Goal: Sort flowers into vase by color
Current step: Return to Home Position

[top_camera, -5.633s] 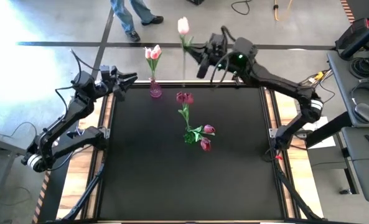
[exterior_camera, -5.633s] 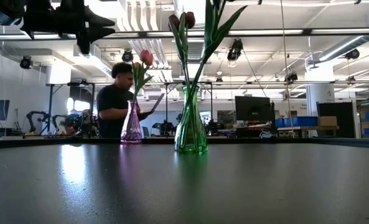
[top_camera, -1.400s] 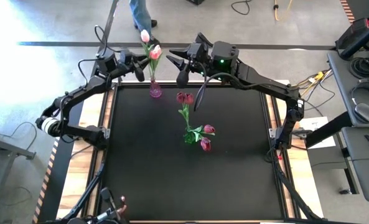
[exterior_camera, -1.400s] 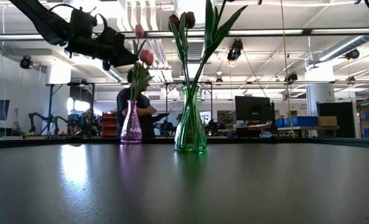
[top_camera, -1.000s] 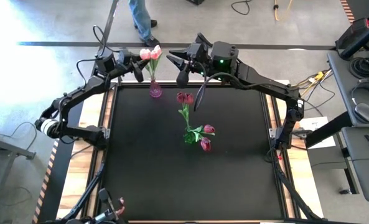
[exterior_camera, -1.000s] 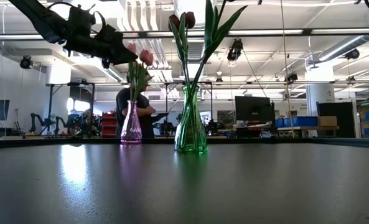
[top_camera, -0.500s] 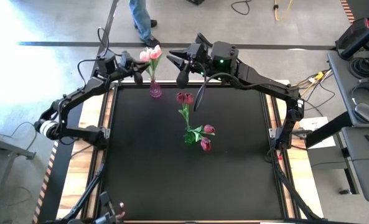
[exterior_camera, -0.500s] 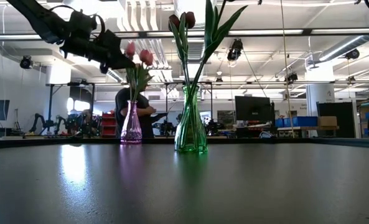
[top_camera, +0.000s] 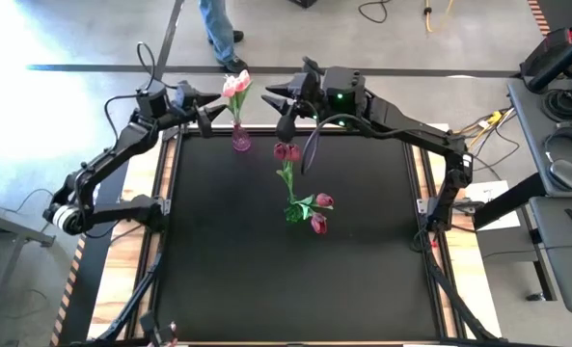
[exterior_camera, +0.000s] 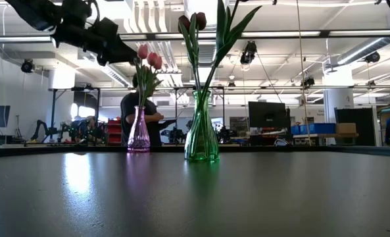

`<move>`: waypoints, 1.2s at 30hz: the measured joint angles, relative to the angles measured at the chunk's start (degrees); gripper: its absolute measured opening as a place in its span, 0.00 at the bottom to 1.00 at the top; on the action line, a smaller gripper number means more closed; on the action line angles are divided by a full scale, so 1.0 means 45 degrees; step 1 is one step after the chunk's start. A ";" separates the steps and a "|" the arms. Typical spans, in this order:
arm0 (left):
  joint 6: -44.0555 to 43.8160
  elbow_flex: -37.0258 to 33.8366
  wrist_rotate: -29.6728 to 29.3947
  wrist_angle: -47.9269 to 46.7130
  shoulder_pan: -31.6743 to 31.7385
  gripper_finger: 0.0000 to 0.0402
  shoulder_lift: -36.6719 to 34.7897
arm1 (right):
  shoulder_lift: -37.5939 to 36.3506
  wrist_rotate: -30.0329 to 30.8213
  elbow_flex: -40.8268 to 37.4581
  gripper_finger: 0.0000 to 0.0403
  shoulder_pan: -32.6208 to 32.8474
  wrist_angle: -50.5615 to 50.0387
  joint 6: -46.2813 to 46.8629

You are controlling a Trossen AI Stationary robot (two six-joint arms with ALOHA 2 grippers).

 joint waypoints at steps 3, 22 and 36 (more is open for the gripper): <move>-0.0018 0.0000 0.0000 -0.0178 0.0000 0.47 -0.0456 | -0.0200 -0.0015 0.0000 0.22 0.0000 -0.0599 -0.0094; -0.0856 -0.1551 0.0015 -0.0850 0.0000 0.08 -0.3822 | -0.2461 -0.1865 -0.2648 0.02 -0.0992 -0.3420 -0.0692; -0.1537 -0.3327 0.0384 -0.0223 -0.0005 0.00 -0.6324 | -0.6212 -0.4376 -0.9014 0.02 -0.2254 0.0810 0.0225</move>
